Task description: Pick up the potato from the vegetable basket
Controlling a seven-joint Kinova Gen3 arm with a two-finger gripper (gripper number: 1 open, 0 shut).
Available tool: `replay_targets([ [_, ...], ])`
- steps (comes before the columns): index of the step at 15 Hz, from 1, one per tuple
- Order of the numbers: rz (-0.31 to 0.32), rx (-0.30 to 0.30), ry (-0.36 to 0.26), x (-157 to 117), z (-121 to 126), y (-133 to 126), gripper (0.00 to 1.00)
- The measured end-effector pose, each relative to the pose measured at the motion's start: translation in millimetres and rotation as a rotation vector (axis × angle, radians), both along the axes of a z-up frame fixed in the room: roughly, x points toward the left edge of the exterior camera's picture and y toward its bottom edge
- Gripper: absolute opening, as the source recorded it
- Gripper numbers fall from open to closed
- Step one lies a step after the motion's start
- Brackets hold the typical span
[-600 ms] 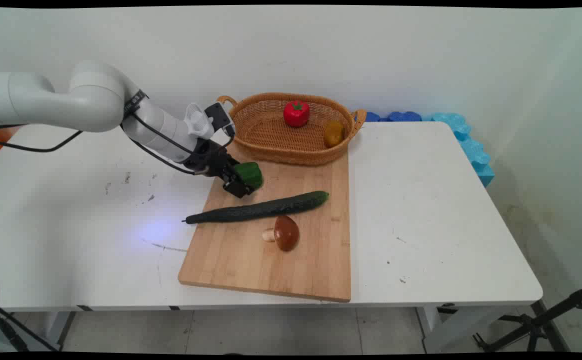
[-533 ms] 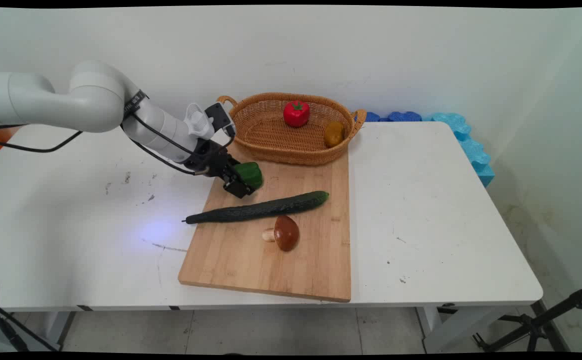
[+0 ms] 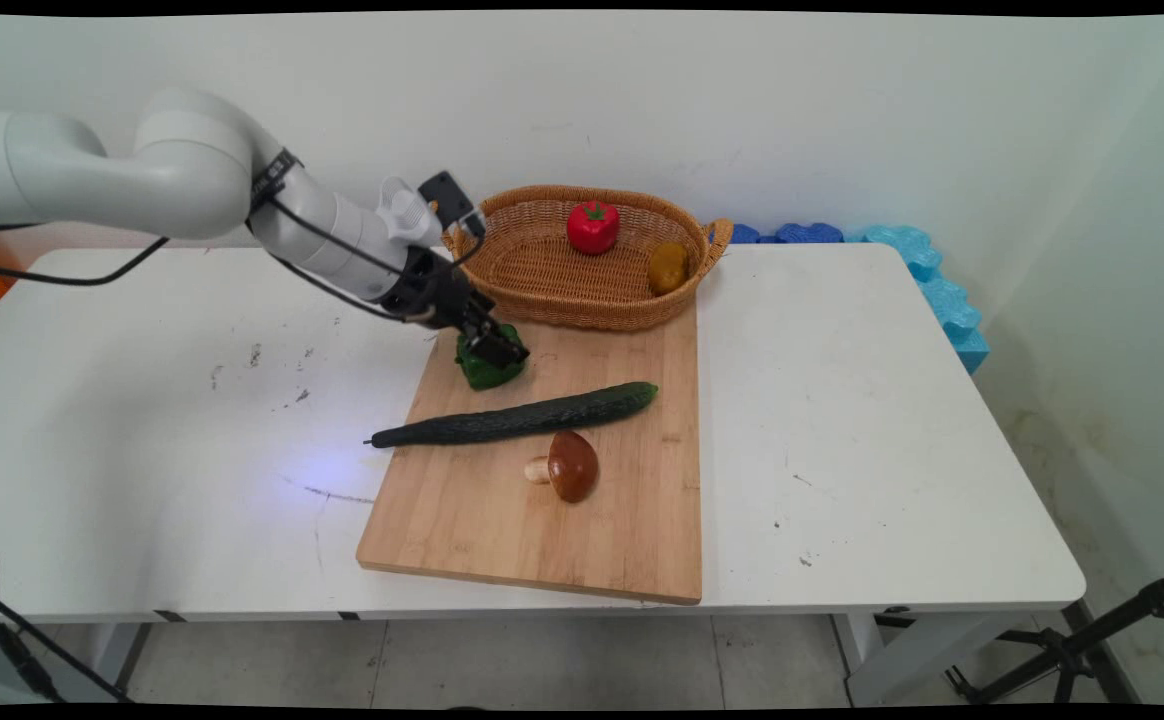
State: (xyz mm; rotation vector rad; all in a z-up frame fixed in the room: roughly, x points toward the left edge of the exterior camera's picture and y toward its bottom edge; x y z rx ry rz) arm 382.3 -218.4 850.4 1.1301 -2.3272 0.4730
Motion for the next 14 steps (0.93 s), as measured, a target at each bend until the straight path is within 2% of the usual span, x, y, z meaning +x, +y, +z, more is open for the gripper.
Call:
replay_targets([
  [7,0.125,-0.035,0.067,-30,35,-30,1.0],
  [14,0.214,-0.065,0.122,-63,46,-71,1.0],
])
